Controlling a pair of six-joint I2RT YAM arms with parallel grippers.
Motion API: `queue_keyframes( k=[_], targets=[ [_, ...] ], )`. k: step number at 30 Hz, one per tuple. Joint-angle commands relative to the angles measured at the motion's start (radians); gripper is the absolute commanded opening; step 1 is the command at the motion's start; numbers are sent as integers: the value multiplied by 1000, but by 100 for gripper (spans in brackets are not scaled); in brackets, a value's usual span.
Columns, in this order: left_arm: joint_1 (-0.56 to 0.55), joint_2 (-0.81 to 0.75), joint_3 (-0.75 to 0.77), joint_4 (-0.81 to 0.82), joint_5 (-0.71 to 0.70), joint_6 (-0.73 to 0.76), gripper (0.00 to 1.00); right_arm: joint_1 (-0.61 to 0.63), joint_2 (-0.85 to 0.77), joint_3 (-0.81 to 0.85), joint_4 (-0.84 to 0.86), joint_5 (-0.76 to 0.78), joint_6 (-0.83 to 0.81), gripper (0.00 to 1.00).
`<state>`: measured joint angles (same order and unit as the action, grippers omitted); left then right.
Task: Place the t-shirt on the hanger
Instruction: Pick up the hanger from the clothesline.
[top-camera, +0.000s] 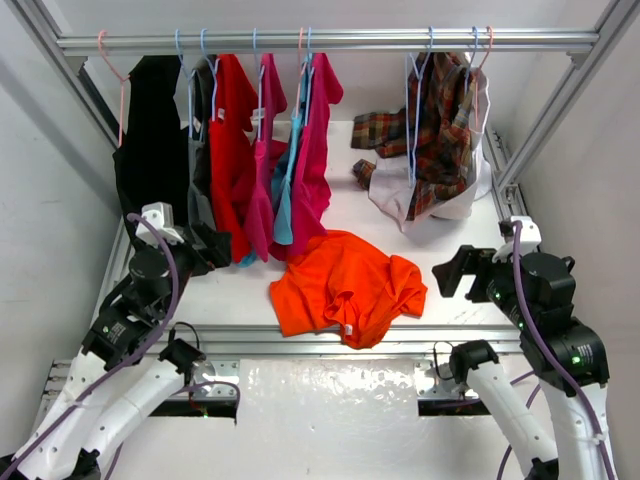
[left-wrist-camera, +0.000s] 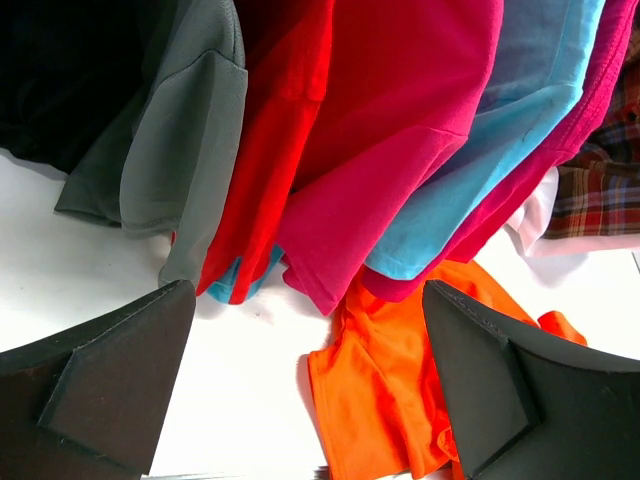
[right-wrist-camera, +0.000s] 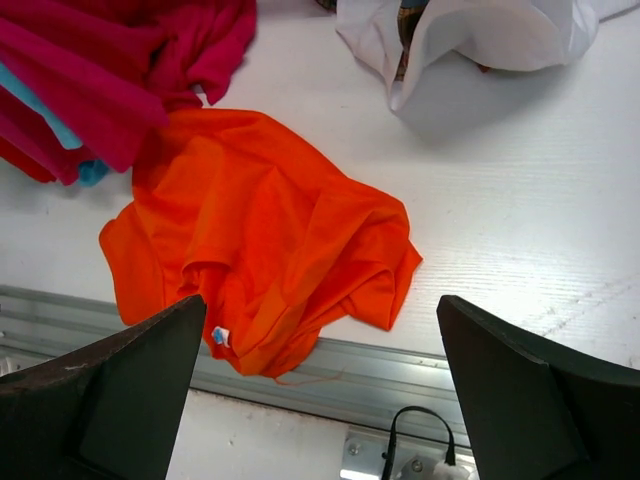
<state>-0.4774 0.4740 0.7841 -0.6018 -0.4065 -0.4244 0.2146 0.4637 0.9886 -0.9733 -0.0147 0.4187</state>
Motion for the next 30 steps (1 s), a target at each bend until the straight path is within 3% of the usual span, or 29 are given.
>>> queue_keyframes(
  k=[1, 6, 9, 16, 17, 18, 22, 24, 26, 30],
  targets=[
    [6, 9, -3, 46, -2, -7, 95, -1, 1, -4, 57, -23, -6, 99],
    [10, 18, -3, 50, -3, -8, 95, -1, 1, -10, 185, -137, 11, 99],
    [14, 26, -3, 48, 1, -7, 95, -1, 105, 80, 242, -199, 6, 99],
    [16, 32, -11, 51, 6, -10, 95, 0, 579, 451, 225, 11, -18, 99],
    [19, 44, -9, 50, 6, -8, 95, 6, 781, 588, 237, 129, -38, 99],
    [19, 48, -9, 50, 8, -8, 95, 14, 783, 634, 229, 130, -49, 99],
    [22, 61, -13, 57, 31, -4, 95, 37, 1028, 838, 188, 163, -81, 86],
    [22, 77, -13, 59, 35, -1, 95, 42, 1119, 921, 171, 176, -99, 72],
    [23, 80, -11, 57, 38, 1, 95, 43, 1169, 955, 163, 167, -101, 68],
    [25, 84, -9, 57, 41, 3, 95, 51, 1250, 938, 157, 194, -107, 37]
  ],
)
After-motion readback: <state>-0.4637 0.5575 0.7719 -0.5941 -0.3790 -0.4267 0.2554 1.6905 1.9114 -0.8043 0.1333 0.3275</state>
